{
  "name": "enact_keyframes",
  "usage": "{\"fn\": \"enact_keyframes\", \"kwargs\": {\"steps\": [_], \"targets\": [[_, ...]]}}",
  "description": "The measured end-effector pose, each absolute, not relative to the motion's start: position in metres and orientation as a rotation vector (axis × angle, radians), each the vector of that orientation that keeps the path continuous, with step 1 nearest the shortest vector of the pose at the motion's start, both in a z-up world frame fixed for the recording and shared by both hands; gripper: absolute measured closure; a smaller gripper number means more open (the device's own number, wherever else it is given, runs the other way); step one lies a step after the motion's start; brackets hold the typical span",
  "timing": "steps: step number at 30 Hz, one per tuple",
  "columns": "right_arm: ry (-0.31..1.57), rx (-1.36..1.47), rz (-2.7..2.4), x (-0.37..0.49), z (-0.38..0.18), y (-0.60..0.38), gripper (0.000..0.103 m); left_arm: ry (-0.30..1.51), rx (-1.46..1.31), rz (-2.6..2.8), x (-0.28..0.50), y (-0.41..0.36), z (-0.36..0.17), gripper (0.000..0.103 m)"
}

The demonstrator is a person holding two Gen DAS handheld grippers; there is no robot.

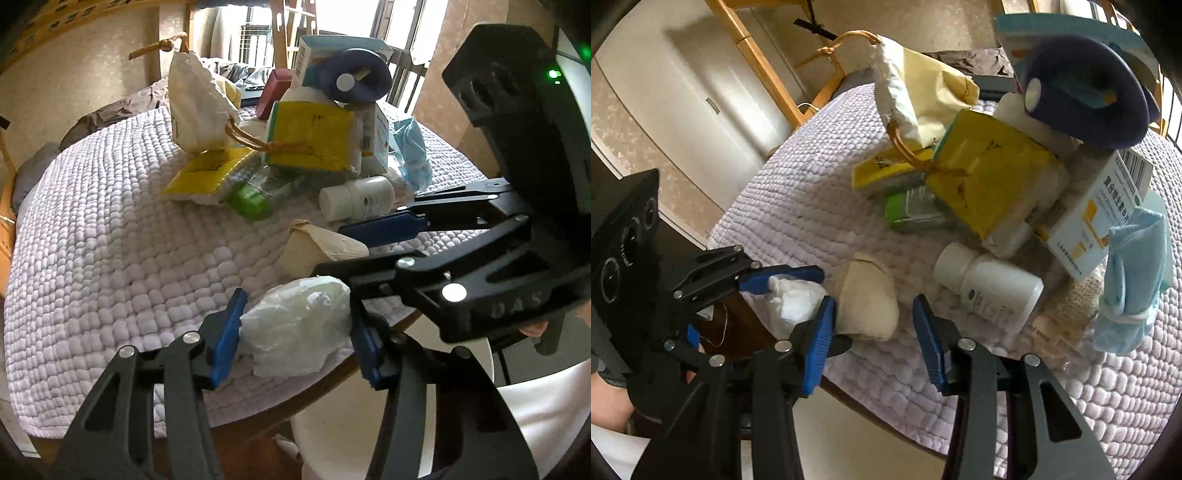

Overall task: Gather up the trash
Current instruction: 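Grasp the clear plastic bag with the left tool while the right tool grasps the beige tissue, then carry the plastic bag and tissue over the white bin with both tools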

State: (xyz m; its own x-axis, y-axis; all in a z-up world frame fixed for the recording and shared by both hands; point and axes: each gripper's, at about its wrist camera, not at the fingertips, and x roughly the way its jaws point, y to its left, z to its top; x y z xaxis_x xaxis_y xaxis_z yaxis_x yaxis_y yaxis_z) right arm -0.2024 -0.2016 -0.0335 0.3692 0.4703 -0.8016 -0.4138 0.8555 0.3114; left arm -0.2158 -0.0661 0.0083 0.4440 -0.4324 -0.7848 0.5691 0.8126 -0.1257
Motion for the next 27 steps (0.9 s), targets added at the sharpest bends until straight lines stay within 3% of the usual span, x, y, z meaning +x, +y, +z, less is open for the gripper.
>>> {"fn": "enact_keyframes", "kwargs": {"steps": [2,6,27], "targets": [[1.057,0.090,0.592,-0.202,-0.034,-0.203,0.070,0.920,0.169,-0.619,-0.217,-0.065,0.009,0.049],[1.061,0.091,0.603,-0.203,-0.035,-0.200,0.072,0.927,0.155,-0.624,-0.217,-0.063,0.010,0.050],[1.030,0.059,0.401,-0.278,0.011,-0.262,0.072,0.941,0.115,-0.610,-0.262,-0.074,0.043,0.057]]}}
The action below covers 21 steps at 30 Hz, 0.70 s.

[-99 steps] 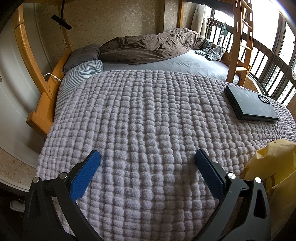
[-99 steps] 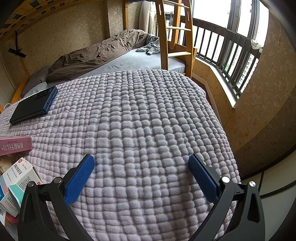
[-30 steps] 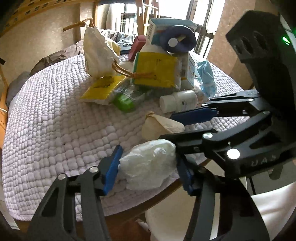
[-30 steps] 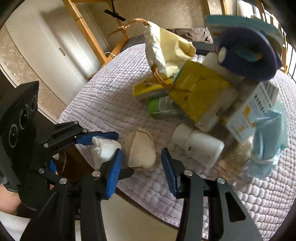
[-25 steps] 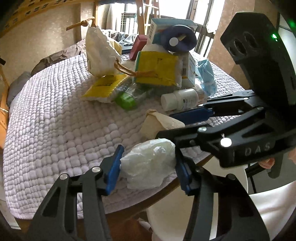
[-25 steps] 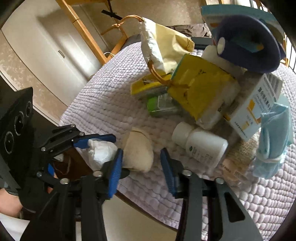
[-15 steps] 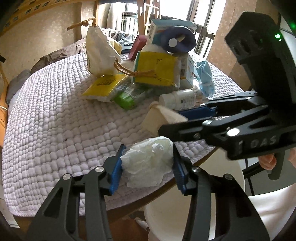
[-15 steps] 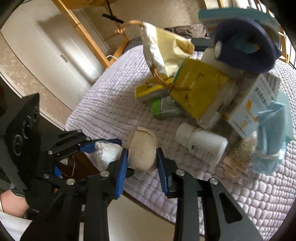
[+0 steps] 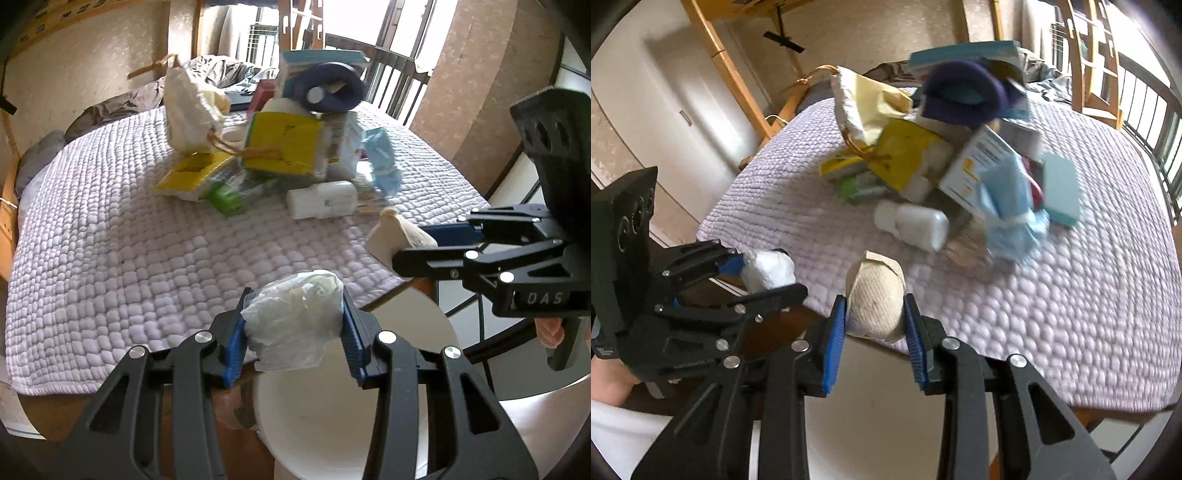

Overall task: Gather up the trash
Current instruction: 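Carry the plastic bag and tissue over the white bin with both tools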

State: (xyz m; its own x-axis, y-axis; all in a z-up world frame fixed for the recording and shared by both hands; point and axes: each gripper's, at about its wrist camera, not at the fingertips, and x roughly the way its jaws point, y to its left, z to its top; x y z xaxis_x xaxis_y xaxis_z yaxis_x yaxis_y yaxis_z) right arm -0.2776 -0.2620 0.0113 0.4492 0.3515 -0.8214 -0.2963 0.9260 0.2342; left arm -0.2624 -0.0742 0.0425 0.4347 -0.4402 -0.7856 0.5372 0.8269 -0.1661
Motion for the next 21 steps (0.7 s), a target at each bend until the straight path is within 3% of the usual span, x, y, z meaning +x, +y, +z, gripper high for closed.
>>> {"fn": "enact_keyframes", "kwargs": {"steps": [8,21], "targets": [[1.071,0.064,0.397,-0.314,0.010,-0.284,0.072,0.965,0.141,-0.652,-0.289,-0.091,0.049,0.057],[1.180,0.038,0.394,-0.340,-0.024,-0.289,0.072,1.083,0.148,-0.584,-0.299,-0.101,0.008,0.057]]}}
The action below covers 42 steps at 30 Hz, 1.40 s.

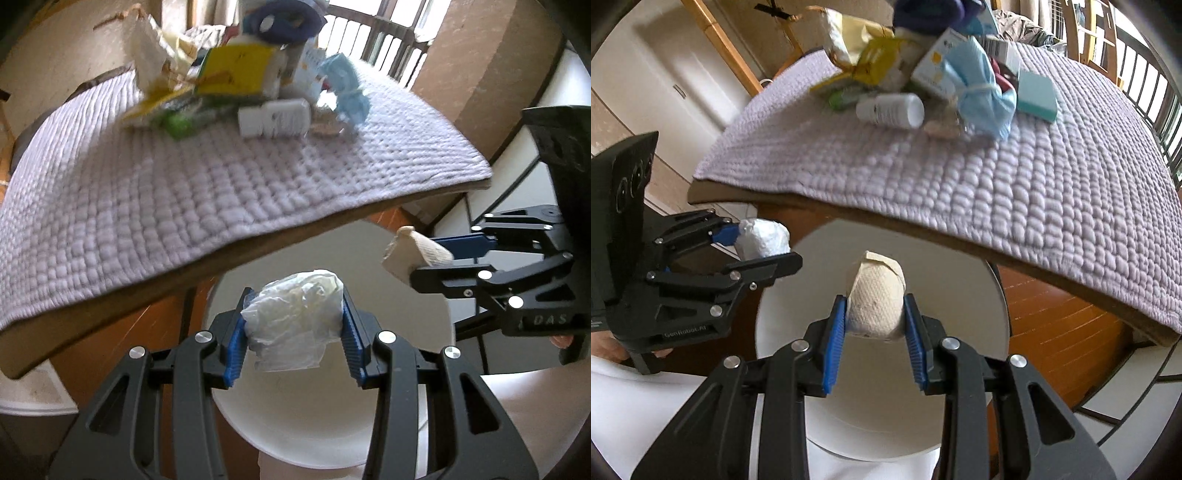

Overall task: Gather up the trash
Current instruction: 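Carry the plastic bag and tissue over the white bin with both tools, then open the left tool and the right tool to drop both items into the bin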

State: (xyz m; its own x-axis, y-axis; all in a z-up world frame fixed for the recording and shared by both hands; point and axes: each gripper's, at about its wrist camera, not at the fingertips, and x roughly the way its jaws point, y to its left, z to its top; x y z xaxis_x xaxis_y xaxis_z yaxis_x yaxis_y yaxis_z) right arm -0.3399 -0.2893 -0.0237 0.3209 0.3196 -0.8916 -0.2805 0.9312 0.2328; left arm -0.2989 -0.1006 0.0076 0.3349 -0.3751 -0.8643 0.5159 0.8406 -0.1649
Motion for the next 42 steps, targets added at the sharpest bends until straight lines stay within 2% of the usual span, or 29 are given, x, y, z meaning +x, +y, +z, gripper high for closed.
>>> {"fn": "enact_keyframes", "kwargs": {"steps": [42], "targets": [[1.307,0.061,0.302,-0.342,-0.112,-0.261,0.072,1.248,0.243,-0.518,-0.280,-0.173,-0.098,0.057]]}}
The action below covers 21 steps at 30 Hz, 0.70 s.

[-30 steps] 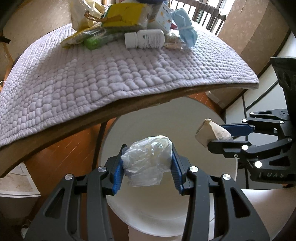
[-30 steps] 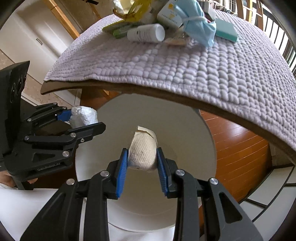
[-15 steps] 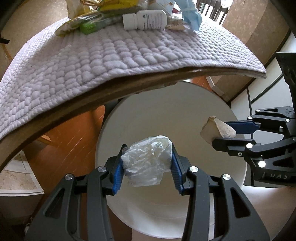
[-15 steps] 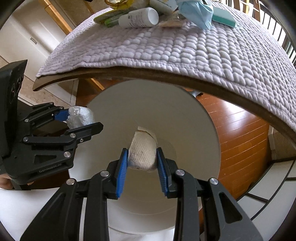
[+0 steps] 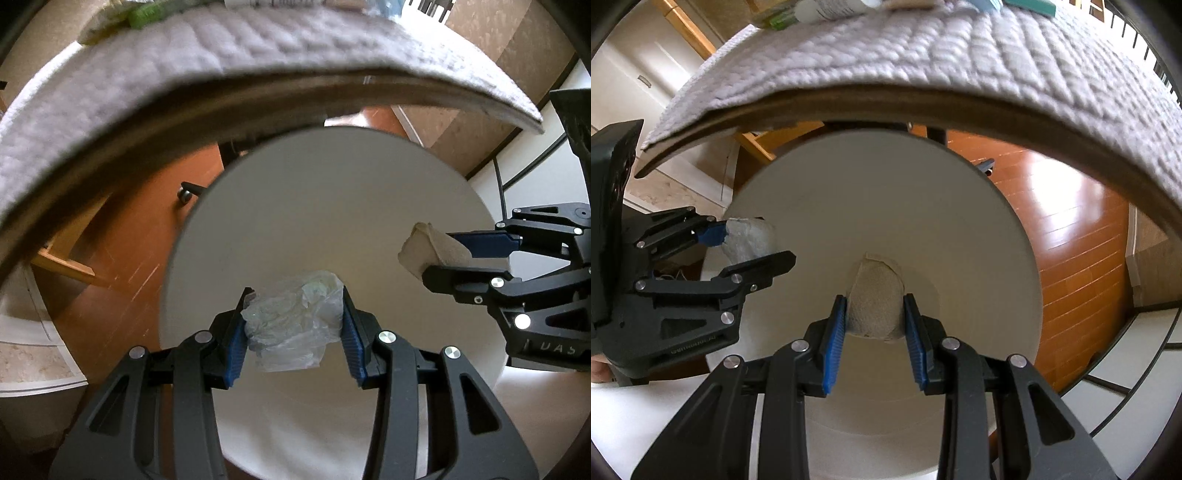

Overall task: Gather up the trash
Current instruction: 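Open the left tool and the right tool to drop both items into the bin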

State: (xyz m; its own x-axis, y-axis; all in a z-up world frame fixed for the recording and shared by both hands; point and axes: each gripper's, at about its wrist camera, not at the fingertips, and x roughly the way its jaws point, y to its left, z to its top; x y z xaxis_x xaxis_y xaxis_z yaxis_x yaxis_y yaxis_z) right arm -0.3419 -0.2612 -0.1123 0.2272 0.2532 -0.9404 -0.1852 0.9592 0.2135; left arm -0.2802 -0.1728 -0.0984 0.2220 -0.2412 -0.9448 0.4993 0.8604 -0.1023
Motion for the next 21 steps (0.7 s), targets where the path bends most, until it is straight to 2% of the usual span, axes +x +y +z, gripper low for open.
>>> {"fn": "enact_keyframes", "kwargs": {"steps": [8,12,16,19,20,21], "targets": [[1.359,0.055,0.292,-0.326,-0.139,-0.251,0.071,1.296,0.255,-0.519,-0.276,-0.186,-0.126,0.055],[1.365,0.066,0.275,-0.326,-0.140,-0.254,0.064,1.295,0.261,-0.519,-0.275,-0.189,-0.129,0.050],[1.362,0.067,0.261,-0.328,-0.140,-0.257,0.062,1.291,0.286,-0.527,-0.277,-0.193,-0.130,0.046],[1.351,0.081,0.256,-0.328,-0.138,-0.262,0.056,1.287,0.284,-0.535,-0.280,-0.186,-0.127,0.033],[1.347,0.088,0.254,-0.330,-0.137,-0.263,0.055,1.281,0.277,-0.537,-0.281,-0.181,-0.124,0.024],[1.344,0.094,0.253,-0.332,-0.134,-0.268,0.052,1.276,0.265,-0.541,-0.282,-0.175,-0.119,0.020]]}}
